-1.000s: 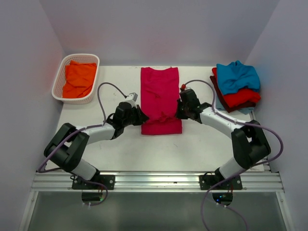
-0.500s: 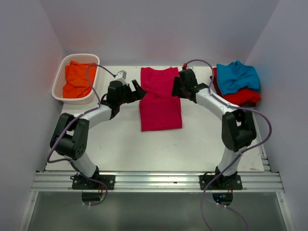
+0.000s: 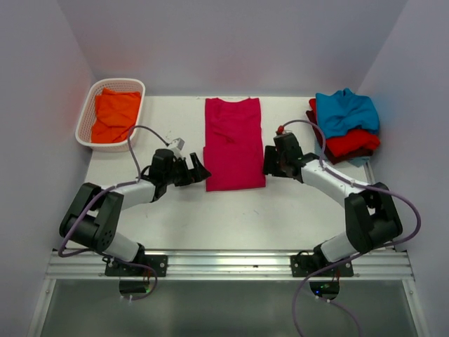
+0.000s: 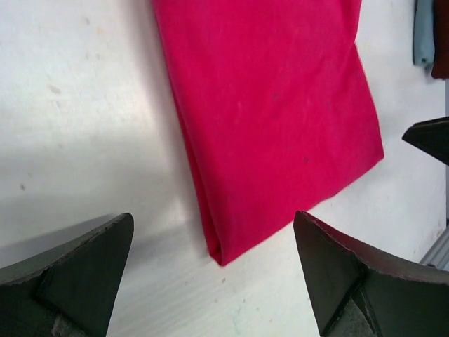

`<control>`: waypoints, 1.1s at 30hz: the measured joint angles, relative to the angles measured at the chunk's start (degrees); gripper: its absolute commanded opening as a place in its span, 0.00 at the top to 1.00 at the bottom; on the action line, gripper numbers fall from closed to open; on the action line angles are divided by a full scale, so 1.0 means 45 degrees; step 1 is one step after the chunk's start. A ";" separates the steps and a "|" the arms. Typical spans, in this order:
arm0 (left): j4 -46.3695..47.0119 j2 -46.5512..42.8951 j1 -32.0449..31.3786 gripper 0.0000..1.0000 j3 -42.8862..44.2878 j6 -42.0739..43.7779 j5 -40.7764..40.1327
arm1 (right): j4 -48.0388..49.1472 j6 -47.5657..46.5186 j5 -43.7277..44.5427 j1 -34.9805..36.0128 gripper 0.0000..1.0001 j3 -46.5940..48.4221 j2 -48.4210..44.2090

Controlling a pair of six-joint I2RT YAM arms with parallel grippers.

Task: Fold and stack the t-shirts
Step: Fold the folded rectangular tshirt in 1/3 of the way, then grab one side of the 2/3 rectangular tshirt with both arms

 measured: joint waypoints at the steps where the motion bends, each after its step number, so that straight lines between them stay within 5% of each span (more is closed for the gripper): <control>1: 0.0000 -0.0073 -0.0010 0.00 -0.0253 -0.0039 0.0146 | 0.0010 0.0029 -0.0185 0.0000 0.39 -0.0165 0.0019; 10: 0.1010 -0.0015 -0.0321 0.00 -0.1064 -0.0432 0.0840 | 0.1530 0.0534 -0.2225 -0.0209 0.38 -0.1205 0.1107; 14: 0.1909 0.0515 -0.0447 0.02 -0.1044 -0.0685 0.1103 | 0.2239 0.0748 -0.2846 -0.0316 0.54 -0.1287 0.1438; 18: 0.2210 0.1112 -0.0607 0.19 -0.0704 -0.0933 0.1282 | 0.2671 0.0976 -0.3094 -0.0321 0.81 -0.1632 0.1520; 20: 0.2157 0.1511 -0.0787 0.41 -0.0393 -0.1093 0.1292 | 0.2846 0.1112 -0.3138 -0.0321 0.97 -0.1846 0.1491; 25: 0.1909 0.2322 -0.1360 0.94 -0.0257 -0.1161 0.1452 | 0.3036 0.1316 -0.3138 -0.0325 1.00 -0.2540 0.0884; 33: 0.1239 0.1409 -0.1583 1.00 -0.1054 -0.1205 0.1715 | 0.1651 0.1307 -0.3104 -0.0029 1.00 -0.3959 -0.2171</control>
